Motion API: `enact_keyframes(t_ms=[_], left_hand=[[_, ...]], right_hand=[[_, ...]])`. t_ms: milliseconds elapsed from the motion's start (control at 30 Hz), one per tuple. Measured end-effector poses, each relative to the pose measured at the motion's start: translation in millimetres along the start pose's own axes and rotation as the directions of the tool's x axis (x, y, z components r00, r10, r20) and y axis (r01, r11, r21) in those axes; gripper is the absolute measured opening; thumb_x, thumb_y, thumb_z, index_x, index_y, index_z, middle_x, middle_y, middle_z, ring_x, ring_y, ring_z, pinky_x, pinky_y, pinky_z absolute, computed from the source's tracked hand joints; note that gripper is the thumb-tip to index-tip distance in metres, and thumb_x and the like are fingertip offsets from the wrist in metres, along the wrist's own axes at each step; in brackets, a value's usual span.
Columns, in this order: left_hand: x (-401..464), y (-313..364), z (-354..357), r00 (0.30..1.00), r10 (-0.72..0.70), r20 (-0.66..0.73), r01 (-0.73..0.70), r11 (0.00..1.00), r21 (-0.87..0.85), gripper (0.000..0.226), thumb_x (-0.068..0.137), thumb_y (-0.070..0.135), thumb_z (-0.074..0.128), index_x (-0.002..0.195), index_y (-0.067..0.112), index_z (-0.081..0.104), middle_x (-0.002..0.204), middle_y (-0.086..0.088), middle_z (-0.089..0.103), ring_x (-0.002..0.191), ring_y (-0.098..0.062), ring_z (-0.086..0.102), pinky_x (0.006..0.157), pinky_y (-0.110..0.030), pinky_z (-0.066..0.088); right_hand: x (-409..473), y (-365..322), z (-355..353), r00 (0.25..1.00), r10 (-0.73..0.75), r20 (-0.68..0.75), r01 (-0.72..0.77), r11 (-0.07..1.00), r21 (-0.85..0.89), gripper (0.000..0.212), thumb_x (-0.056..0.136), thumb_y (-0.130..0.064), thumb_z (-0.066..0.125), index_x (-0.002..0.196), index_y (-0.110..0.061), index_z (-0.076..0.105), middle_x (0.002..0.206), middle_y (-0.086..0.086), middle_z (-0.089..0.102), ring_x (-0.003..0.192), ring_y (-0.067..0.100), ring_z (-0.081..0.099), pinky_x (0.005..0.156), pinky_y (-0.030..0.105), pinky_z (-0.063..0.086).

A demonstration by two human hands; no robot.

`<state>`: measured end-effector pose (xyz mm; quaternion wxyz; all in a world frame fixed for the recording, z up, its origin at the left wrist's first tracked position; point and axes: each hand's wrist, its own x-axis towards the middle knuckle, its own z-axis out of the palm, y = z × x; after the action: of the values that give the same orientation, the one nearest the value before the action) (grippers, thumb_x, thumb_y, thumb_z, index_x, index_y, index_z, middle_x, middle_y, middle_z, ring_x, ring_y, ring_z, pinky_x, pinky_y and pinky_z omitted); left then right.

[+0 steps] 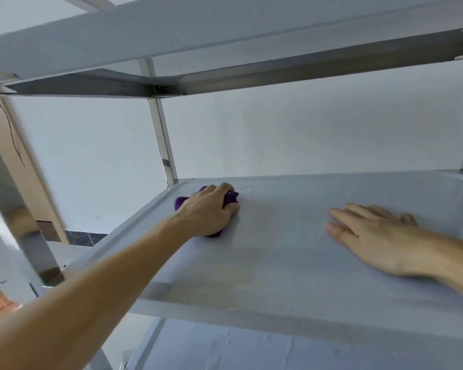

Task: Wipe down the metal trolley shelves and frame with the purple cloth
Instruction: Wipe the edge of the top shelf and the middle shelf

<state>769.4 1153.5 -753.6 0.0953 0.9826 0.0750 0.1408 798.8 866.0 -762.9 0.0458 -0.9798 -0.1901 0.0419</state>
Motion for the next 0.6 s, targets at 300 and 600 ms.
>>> enact_keyframes(t_ms=[300, 600], left_hand=[[-43, 50, 6, 0.899, 0.436, 0.026, -0.42, 0.879, -0.227, 0.038, 0.097, 0.047, 0.049, 0.133, 0.052, 0.036, 0.136, 0.02, 0.047, 0.118, -0.003, 0.046, 0.099, -0.014, 0.033], [35, -78, -11, 0.986, -0.163, 0.025, 0.164, 0.986, -0.011, 0.035, 0.099, 0.045, 0.045, 0.131, 0.033, 0.044, 0.129, 0.001, 0.052, 0.112, -0.021, 0.049, 0.094, -0.035, 0.038]], right_hand=[[1, 1, 5, 1.0, -0.009, 0.004, 0.009, 1.0, -0.025, 0.061, 0.092, -0.064, 0.002, 0.144, -0.038, 0.017, 0.156, -0.006, 0.018, 0.148, 0.027, 0.013, 0.113, 0.057, 0.017], [3, -1, 14, 1.0, -0.014, 0.008, 0.015, 0.999, -0.04, 0.054, 0.099, -0.057, 0.004, 0.149, -0.042, -0.005, 0.161, -0.016, -0.006, 0.152, 0.027, -0.004, 0.117, 0.06, 0.007]])
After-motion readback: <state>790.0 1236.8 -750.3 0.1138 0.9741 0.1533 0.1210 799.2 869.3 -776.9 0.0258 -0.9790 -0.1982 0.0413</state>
